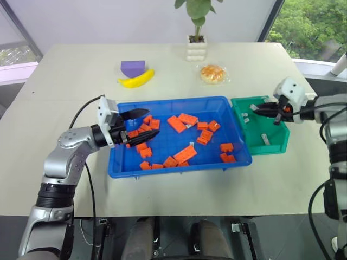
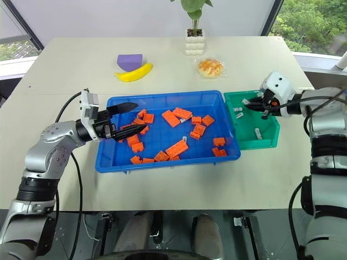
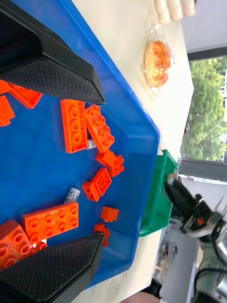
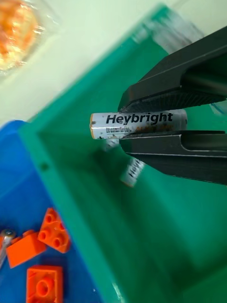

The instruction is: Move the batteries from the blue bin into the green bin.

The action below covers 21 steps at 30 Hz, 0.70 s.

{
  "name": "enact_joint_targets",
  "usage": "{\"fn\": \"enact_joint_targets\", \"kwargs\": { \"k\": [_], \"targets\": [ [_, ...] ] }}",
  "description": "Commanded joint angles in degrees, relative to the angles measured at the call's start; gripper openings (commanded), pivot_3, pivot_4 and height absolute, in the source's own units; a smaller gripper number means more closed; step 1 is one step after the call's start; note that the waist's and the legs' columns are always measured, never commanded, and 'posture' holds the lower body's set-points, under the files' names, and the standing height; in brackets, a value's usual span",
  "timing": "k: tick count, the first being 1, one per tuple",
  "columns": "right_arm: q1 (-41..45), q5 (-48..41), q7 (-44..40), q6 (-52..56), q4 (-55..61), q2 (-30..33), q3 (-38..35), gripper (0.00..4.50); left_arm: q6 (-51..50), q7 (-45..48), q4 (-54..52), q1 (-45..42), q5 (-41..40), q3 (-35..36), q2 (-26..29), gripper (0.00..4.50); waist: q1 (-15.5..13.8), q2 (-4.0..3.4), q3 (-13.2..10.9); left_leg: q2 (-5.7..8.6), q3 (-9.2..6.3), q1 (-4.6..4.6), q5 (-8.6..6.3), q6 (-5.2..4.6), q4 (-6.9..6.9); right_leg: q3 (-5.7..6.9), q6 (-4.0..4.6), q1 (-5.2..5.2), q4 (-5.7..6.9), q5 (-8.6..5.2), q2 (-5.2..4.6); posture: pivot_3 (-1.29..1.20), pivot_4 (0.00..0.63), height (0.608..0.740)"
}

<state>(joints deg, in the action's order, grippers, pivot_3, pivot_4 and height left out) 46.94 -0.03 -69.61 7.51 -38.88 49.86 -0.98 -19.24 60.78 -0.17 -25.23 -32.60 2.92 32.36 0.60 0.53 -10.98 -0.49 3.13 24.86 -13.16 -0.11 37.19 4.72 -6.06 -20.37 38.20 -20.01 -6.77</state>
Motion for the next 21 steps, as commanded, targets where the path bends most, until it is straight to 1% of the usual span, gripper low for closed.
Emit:
{"fn": "enact_joint_targets", "kwargs": {
  "k": [1, 3, 4, 5, 7, 9, 11, 12, 15, 21],
  "targets": [
    [-0.77, -2.81, 1.98, 2.28, 4.70, 0.95, -2.92, 0.08, 1.26, 0.81, -0.24, -1.54, 0.49, 0.25, -0.15, 4.50, 0.02, 0.00, 0.00, 0.00, 0.00, 0.00, 0.00, 0.00, 0.00, 0.00, 0.00, 0.00, 0.00, 0.00, 0.00, 0.00, 0.150, 0.739],
    [-1.56, -3.06, 2.81, 2.69, 5.35, 1.10, -2.87, 0.08, 1.20, 1.02, -0.13, -1.61, 0.68, 0.22, -0.28, 4.50, 0.07, 0.00, 0.00, -0.01, -0.01, 0.00, 0.00, 0.00, -0.01, 0.00, 0.00, 0.00, 0.00, 0.00, 0.01, 0.00, 0.150, 0.739],
    [-1.88, -3.24, 2.90, 2.97, 5.61, 1.16, -2.85, 1.12, 1.12, 1.08, -0.26, -1.48, 0.74, 0.19, -0.34, 4.50, 0.06, 0.00, 0.00, -0.01, -0.02, 0.00, 0.00, 0.00, -0.01, 0.00, 0.00, 0.00, 0.00, 0.00, 0.02, 0.00, 0.150, 0.739],
    [-2.41, -3.50, 2.65, 3.34, 6.21, 1.25, -2.84, 1.41, 0.90, 1.17, -0.59, -1.19, 0.72, 0.17, -0.33, 4.50, 0.04, 0.00, 0.00, -0.01, -0.02, 0.00, 0.00, 0.00, -0.01, 0.00, 0.00, 0.00, 0.00, 0.00, 0.02, 0.00, 0.150, 0.739],
    [-2.89, -3.90, 2.45, 3.98, 7.14, 1.27, -2.71, 2.31, 0.69, 1.37, -0.79, -0.88, 0.74, 0.22, -0.28, 4.50, 0.04, 0.00, 0.00, -0.01, -0.02, 0.00, 0.00, 0.00, 0.00, 0.01, 0.00, 0.00, 0.00, 0.00, 0.02, 0.00, 0.150, 0.739],
    [-2.88, -3.85, 3.29, 3.81, 7.59, 1.14, -2.66, 3.25, 0.61, 1.57, -0.66, -0.84, 0.77, 0.35, -0.17, 4.50, 0.02, 0.00, 0.00, -0.01, -0.02, 0.00, 0.00, 0.00, 0.00, 0.01, 0.00, 0.00, 0.00, 0.00, 0.02, 0.00, 0.150, 0.739],
    [-2.37, -3.52, 4.36, 3.27, 7.62, 1.04, -2.59, 4.29, 0.50, 1.65, -0.87, -0.44, 0.85, 0.60, 0.19, 4.50, 0.01, 0.00, 0.00, -0.01, -0.02, 0.00, 0.00, 0.00, 0.01, 0.01, 0.00, 0.01, 0.00, 0.00, 0.01, 0.00, 0.150, 0.739],
    [-1.89, -3.47, 5.10, 3.14, 7.69, 0.78, -2.62, 4.49, 0.56, 1.61, -0.93, -0.25, 0.96, 0.78, 0.39, 4.50, 0.03, 0.00, 0.00, -0.01, -0.02, 0.00, 0.00, 0.00, 0.01, 0.00, 0.00, 0.01, 0.00, 0.00, 0.01, 0.00, 0.150, 0.739],
    [-0.84, -4.17, 6.24, 3.12, 8.75, -0.33, -2.62, 4.49, 0.77, 1.44, -0.93, 0.08, 1.14, 1.27, 0.88, 4.50, 0.05, 0.00, 0.00, -0.01, -0.02, 0.00, 0.00, 0.00, 0.01, 0.00, 0.00, 0.00, 0.00, 0.00, 0.02, 0.00, 0.150, 0.739],
    [1.88, -7.42, 6.42, 5.79, 14.40, -5.13, -1.77, 4.49, 0.79, 0.53, -2.39, 1.56, 1.35, 2.66, 2.73, 4.50, 0.19, 0.00, 0.00, -0.05, -0.03, 0.00, 0.00, 0.00, -0.01, 0.00, 0.00, -0.03, 0.02, 0.00, 0.06, 0.00, 0.150, 0.739]
  ]
}}
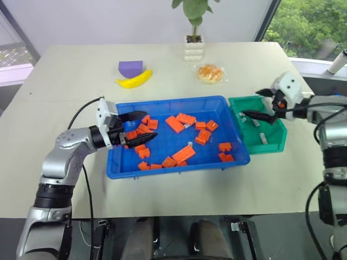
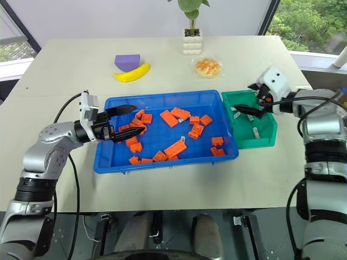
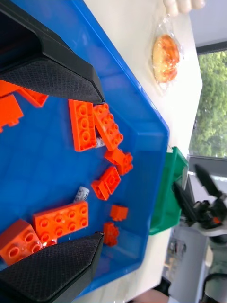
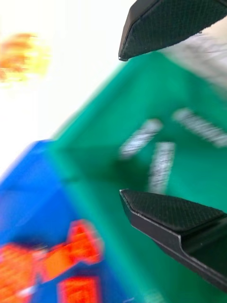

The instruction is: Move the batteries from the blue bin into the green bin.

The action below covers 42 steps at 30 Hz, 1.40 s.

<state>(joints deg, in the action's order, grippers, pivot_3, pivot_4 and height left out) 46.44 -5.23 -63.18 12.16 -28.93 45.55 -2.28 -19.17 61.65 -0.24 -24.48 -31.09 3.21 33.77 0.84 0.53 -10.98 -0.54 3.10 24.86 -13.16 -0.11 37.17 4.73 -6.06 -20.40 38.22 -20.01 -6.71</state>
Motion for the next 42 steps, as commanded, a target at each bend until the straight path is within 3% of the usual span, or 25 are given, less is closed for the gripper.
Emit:
{"fn": "enact_joint_targets", "kwargs": {
  "k": [1, 7, 20, 32, 36, 42],
  "targets": [
    [2.62, -2.82, -0.37, 1.66, 5.76, -1.59, -0.15, 4.49, 0.50, -0.54, -2.95, 1.20, -0.33, 2.70, 1.61, 4.50, -0.10, 0.00, 0.00, 0.00, 0.00, 0.00, 0.00, 0.00, 0.00, 0.00, 0.00, 0.00, 0.00, 0.00, 0.00, 0.00, 0.150, 0.739],
    [2.61, -5.46, -4.15, 4.17, 13.18, -4.22, 3.10, 4.49, -0.98, -1.78, -6.63, 3.48, -1.36, 4.11, 2.91, 4.50, -0.37, 0.00, 0.00, 0.03, -0.06, 0.00, 0.00, 0.00, 0.04, 0.01, 0.00, 0.06, -0.01, 0.00, -0.03, 0.00, 0.150, 0.739],
    [3.73, 1.15, -19.29, -23.65, 6.72, -5.38, 16.25, 4.49, -2.96, -4.60, -10.66, 6.63, -2.25, 4.74, 2.51, 4.50, -0.14, 0.00, 0.00, 0.04, -0.07, 0.00, -0.01, -0.01, 0.04, 0.01, 0.00, 0.04, 0.00, 0.00, -0.03, 0.00, 0.150, 0.739],
    [4.86, 5.02, -22.60, -37.02, 0.79, -9.52, 21.36, 4.49, -3.79, -7.25, -13.62, 8.52, -3.51, 5.20, 2.11, 4.50, -0.21, 0.01, 0.01, 0.02, -0.14, 0.00, 0.00, -0.01, 0.11, 0.06, 0.00, 0.09, 0.01, 0.00, -0.01, 0.00, 0.150, 0.739],
    [5.86, -0.68, -23.03, -26.92, 2.80, -12.15, 18.69, 4.49, -3.87, -7.76, -14.27, 9.00, -3.47, 5.26, 2.01, 4.50, -0.09, 0.01, 0.01, 0.01, -0.14, 0.00, 0.00, 0.00, 0.11, 0.06, 0.00, 0.09, 0.01, 0.00, 0.01, 0.00, 0.150, 0.739],
    [4.28, -0.43, -25.54, -27.34, 4.26, -11.39, 20.00, 4.49, -3.90, -8.01, -14.44, 9.50, -3.60, 5.62, 2.11, 4.50, -0.23, 0.01, 0.01, 0.01, -0.16, 0.00, 0.00, 0.00, 0.13, 0.07, 0.00, 0.11, 0.01, 0.00, 0.00, 0.00, 0.150, 0.739]
  ]
}}
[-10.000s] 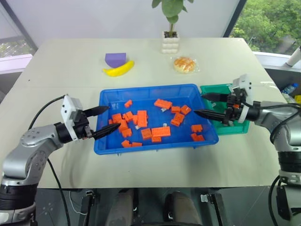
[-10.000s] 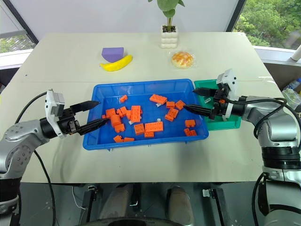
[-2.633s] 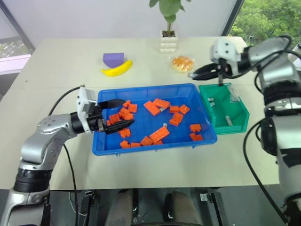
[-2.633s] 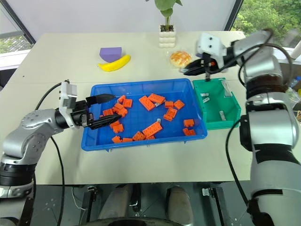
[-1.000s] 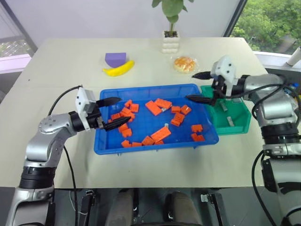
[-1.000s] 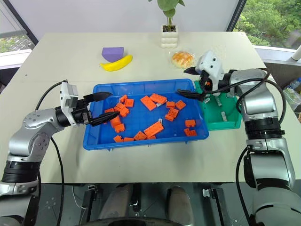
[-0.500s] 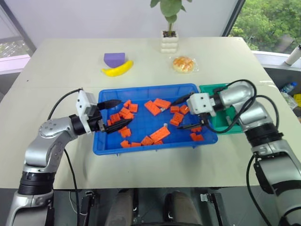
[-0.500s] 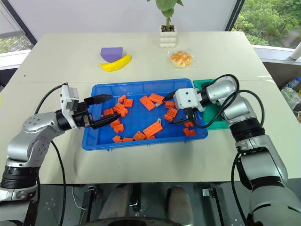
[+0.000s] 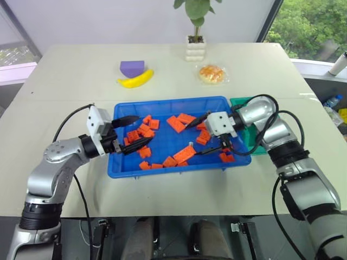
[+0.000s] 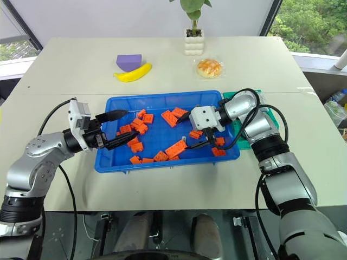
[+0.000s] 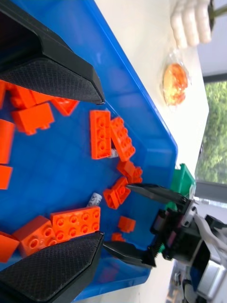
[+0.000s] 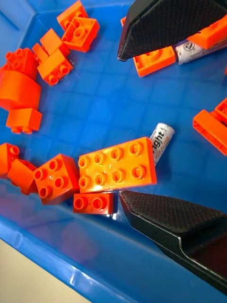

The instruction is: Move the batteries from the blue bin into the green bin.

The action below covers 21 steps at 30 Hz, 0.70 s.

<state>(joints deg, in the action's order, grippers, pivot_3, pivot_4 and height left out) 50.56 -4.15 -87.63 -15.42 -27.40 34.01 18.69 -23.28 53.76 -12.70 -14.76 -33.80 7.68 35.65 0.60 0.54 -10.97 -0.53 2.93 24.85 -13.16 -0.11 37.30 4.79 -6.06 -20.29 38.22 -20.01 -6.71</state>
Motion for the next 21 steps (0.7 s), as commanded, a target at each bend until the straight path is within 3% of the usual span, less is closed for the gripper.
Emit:
{"fn": "enact_joint_targets", "kwargs": {
  "k": [1, 21],
  "targets": [
    [-0.05, -1.63, -1.32, 0.50, 2.97, -0.12, -0.77, 4.49, 0.19, -0.15, -1.90, -0.31, -0.90, 1.13, 0.26, 4.50, 0.04, 0.00, 0.00, 0.01, 0.00, 0.00, 0.00, 0.00, 0.01, 0.00, 0.00, 0.00, 0.00, 0.00, -0.01, 0.00, 0.150, 0.739],
    [2.73, 2.87, -4.40, 3.52, -7.38, -7.66, 4.86, 4.49, 0.48, -1.60, -2.36, -0.24, -0.97, 1.11, -0.39, 4.50, 0.18, 0.00, 0.00, 0.01, 0.00, 0.00, 0.00, 0.00, 0.00, 0.00, 0.00, -0.01, 0.02, 0.00, 0.01, 0.00, 0.150, 0.739]
  ]
}}
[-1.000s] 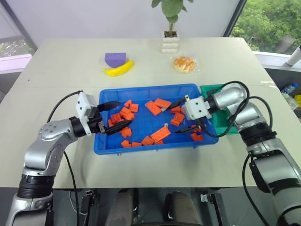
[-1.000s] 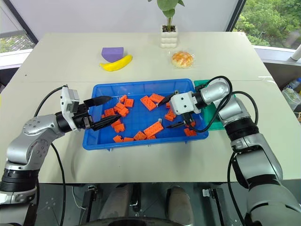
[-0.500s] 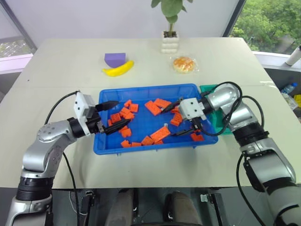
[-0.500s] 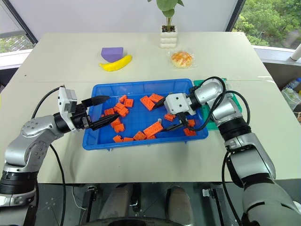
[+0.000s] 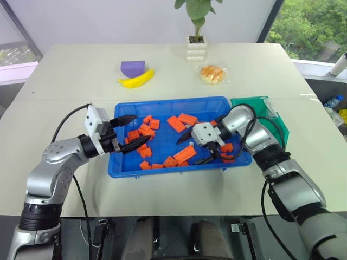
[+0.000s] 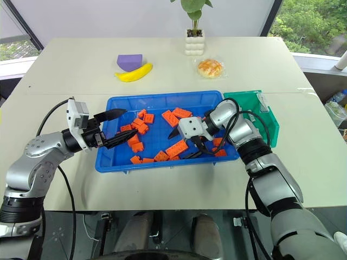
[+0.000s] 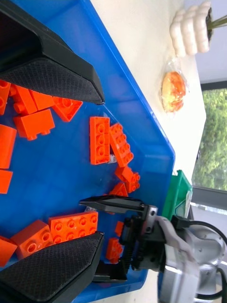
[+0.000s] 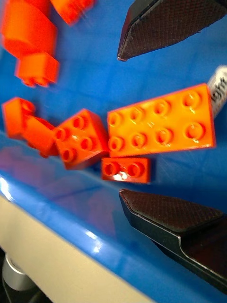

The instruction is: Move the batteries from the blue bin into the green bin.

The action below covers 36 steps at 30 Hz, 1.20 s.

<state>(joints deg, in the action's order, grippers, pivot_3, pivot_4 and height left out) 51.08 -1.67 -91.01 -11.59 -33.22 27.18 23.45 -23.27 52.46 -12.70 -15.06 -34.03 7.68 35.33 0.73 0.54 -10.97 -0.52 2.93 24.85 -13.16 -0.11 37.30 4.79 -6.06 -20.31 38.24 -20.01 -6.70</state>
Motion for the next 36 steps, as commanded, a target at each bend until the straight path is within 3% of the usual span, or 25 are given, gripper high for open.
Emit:
{"fn": "enact_joint_targets", "kwargs": {
  "k": [1, 2, 5, 8, 12, 13, 22, 27, 36],
  "targets": [
    [2.54, 0.61, -1.13, -0.53, -2.31, -1.05, 0.08, 4.49, 0.44, -0.36, -2.48, 0.15, -0.82, 1.18, -0.01, 4.50, 0.07, 0.00, 0.00, 0.00, 0.00, 0.00, 0.00, 0.00, 0.00, 0.00, 0.00, -0.01, 0.00, 0.00, 0.00, 0.00, 0.150, 0.739],
    [2.83, 0.73, -1.27, -0.78, -2.96, -1.19, 0.06, 4.49, 0.14, -0.30, -2.96, 0.46, -1.10, 1.27, 0.23, 4.50, 0.09, 0.00, 0.00, 0.00, 0.00, 0.00, 0.00, 0.00, -0.01, 0.00, 0.00, -0.01, 0.00, 0.00, 0.01, 0.00, 0.150, 0.739],
    [3.47, 0.99, -1.47, -1.46, -4.39, -1.58, -0.09, 3.70, -2.67, 1.83, -5.22, 2.11, -3.03, 1.16, 2.59, 4.50, 0.10, 0.00, 0.00, 0.00, 0.01, 0.00, 0.00, 0.00, -0.01, 0.00, 0.00, -0.01, 0.00, 0.00, 0.00, 0.00, 0.150, 0.739],
    [3.79, 1.03, -1.49, -1.86, -5.06, -1.83, -0.15, 2.35, -5.69, 4.56, -7.12, 3.87, -4.71, 1.18, 6.00, 4.50, 0.12, 0.00, 0.00, -0.01, 0.00, 0.00, 0.00, 0.00, -0.02, 0.00, 0.00, -0.01, 0.00, 0.00, 0.01, 0.00, 0.150, 0.739],
    [4.15, 1.28, -1.42, -2.35, -5.67, -2.08, -0.52, 0.23, -7.89, 8.42, -8.22, 6.05, -5.09, 1.13, 11.02, 4.50, 0.14, -0.01, 0.00, -0.01, 0.01, 0.00, 0.00, 0.00, -0.03, -0.01, 0.00, -0.03, 0.00, 0.00, 0.01, 0.00, 0.150, 0.739],
    [4.23, 1.32, -1.38, -2.40, -5.76, -2.11, -0.59, 0.07, -8.10, 9.15, -8.28, 6.34, -5.12, 1.14, 11.96, 4.50, 0.10, -0.01, 0.00, -0.01, 0.01, 0.00, 0.00, 0.00, -0.05, -0.01, 0.00, -0.04, 0.00, 0.00, 0.02, 0.00, 0.150, 0.739],
    [5.73, 1.25, 0.32, -2.73, -5.81, -2.16, -1.53, 0.09, -7.19, 9.99, -7.30, 5.91, -4.26, 1.31, 12.61, 4.50, 0.16, -0.01, 0.00, -0.01, 0.02, 0.00, 0.00, 0.00, -0.06, -0.02, 0.00, -0.06, 0.00, 0.00, 0.02, 0.00, 0.150, 0.739],
    [9.73, -1.71, 3.04, 1.48, -4.83, -7.25, -3.92, 0.09, -7.15, 10.30, -7.52, 6.43, -4.36, 1.76, 12.92, 4.50, 0.48, -0.01, 0.00, -0.05, 0.03, 0.00, 0.00, 0.01, -0.10, -0.02, 0.00, -0.10, 0.02, 0.00, 0.05, 0.00, 0.150, 0.739],
    [15.32, 4.20, 11.35, -6.06, -19.61, -16.52, -2.59, 0.09, -7.55, 9.58, -9.49, 9.14, -4.93, 3.80, 13.21, 4.50, 0.02, -0.01, 0.00, -0.01, 0.02, 0.00, 0.00, 0.02, -0.09, -0.03, 0.01, -0.11, 0.07, 0.00, 0.03, 0.00, 0.150, 0.739]
  ]
}}
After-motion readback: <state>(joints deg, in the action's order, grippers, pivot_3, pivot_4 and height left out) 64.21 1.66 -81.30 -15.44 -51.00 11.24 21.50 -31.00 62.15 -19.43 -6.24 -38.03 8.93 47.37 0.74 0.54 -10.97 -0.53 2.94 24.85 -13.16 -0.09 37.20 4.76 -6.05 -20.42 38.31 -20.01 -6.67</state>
